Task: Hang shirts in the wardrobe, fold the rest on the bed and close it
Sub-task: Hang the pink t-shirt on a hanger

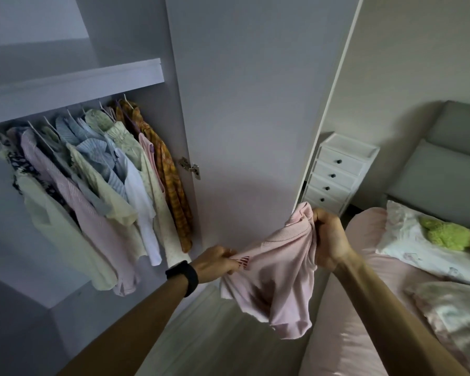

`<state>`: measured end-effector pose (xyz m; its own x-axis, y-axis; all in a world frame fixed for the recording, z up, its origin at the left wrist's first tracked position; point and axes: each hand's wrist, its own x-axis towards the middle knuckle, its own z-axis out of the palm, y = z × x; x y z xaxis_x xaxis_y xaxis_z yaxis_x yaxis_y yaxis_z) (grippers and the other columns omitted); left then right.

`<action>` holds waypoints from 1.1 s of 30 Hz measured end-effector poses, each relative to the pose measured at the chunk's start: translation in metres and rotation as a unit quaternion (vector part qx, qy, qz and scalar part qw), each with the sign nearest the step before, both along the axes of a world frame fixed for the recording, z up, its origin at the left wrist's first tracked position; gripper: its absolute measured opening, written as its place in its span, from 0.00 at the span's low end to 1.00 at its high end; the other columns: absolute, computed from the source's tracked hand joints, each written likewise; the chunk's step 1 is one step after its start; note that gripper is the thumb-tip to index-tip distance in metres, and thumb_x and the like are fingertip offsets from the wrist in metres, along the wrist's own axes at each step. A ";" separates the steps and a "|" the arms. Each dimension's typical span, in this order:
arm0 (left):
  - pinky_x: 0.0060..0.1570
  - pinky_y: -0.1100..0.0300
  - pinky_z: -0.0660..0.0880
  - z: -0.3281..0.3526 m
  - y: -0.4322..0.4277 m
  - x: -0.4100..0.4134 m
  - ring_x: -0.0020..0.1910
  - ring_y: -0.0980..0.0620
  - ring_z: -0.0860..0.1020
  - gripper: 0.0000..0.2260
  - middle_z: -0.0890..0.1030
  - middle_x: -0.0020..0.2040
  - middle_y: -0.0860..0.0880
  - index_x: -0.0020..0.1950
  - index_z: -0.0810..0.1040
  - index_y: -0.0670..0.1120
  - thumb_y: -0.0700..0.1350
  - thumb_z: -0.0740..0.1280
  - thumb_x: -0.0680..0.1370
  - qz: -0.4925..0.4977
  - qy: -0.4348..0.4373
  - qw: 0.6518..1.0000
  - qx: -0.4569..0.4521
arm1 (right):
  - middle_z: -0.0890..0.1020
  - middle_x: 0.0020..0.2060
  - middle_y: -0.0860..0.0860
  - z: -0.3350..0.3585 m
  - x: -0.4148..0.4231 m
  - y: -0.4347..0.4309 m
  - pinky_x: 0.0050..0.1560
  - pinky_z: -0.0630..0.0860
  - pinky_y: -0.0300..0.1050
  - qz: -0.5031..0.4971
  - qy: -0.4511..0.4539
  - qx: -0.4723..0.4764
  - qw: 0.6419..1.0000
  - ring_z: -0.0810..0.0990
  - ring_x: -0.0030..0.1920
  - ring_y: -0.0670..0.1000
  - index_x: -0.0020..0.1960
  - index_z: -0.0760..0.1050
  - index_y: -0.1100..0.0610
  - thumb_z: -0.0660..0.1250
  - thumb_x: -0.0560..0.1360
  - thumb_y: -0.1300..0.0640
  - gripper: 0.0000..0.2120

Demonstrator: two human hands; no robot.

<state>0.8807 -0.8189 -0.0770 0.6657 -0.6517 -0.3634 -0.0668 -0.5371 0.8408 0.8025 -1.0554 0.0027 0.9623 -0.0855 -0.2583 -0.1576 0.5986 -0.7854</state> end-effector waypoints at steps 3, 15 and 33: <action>0.41 0.56 0.64 0.004 0.016 -0.005 0.35 0.52 0.69 0.08 0.71 0.28 0.55 0.24 0.70 0.50 0.46 0.64 0.63 0.024 0.055 0.998 -0.006 | 0.81 0.33 0.58 -0.014 0.006 -0.001 0.42 0.81 0.41 0.016 0.015 -0.050 0.999 0.83 0.37 0.54 0.32 0.81 0.60 0.57 0.65 0.60 0.15; 0.30 0.60 0.74 0.012 0.113 -0.031 0.31 0.48 0.74 0.15 0.80 0.39 0.44 0.68 0.74 0.63 0.58 0.64 0.81 0.169 0.233 0.956 -0.047 | 0.82 0.42 0.65 -0.073 0.048 0.075 0.46 0.79 0.47 0.172 0.043 -0.080 0.981 0.82 0.45 0.62 0.41 0.80 0.66 0.65 0.63 0.55 0.15; 0.48 0.62 0.75 -0.015 0.183 -0.032 0.46 0.51 0.80 0.11 0.82 0.46 0.53 0.48 0.78 0.53 0.58 0.62 0.82 0.297 -0.132 0.934 0.150 | 0.81 0.36 0.56 -0.040 0.095 0.110 0.46 0.74 0.53 0.207 -0.005 -0.252 0.945 0.78 0.40 0.57 0.34 0.76 0.57 0.62 0.70 0.59 0.08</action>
